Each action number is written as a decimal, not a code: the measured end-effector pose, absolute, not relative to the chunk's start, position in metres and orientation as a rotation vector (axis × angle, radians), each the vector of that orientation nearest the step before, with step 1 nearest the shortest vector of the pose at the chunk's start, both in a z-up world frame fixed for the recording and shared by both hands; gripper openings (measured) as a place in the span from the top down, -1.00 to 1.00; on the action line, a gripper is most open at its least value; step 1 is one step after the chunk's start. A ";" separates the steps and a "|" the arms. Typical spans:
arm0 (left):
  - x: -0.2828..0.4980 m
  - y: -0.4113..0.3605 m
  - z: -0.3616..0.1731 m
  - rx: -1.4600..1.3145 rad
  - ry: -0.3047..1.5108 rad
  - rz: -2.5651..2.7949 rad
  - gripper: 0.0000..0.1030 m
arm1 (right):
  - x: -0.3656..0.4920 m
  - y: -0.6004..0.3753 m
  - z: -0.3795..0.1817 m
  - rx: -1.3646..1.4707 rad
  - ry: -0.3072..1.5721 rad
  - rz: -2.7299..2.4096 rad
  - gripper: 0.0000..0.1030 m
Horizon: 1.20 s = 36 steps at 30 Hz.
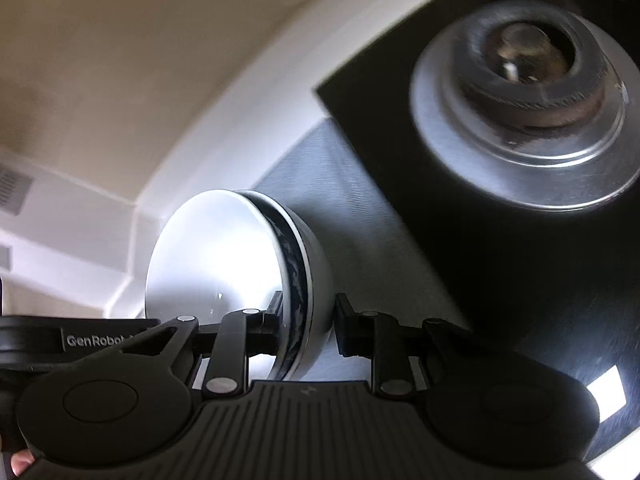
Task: Organize plates and bowls
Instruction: 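Grasp the nested bowl stack rim with the left gripper while the right gripper grasps it too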
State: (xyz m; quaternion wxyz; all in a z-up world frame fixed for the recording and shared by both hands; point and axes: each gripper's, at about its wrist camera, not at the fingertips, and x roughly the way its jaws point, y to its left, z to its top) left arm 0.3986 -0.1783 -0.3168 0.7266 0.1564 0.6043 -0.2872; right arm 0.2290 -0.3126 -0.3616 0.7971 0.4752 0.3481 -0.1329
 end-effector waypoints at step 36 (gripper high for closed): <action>0.366 0.168 -0.292 0.204 1.549 -0.249 0.36 | 0.270 0.017 -0.339 0.682 1.187 0.277 0.47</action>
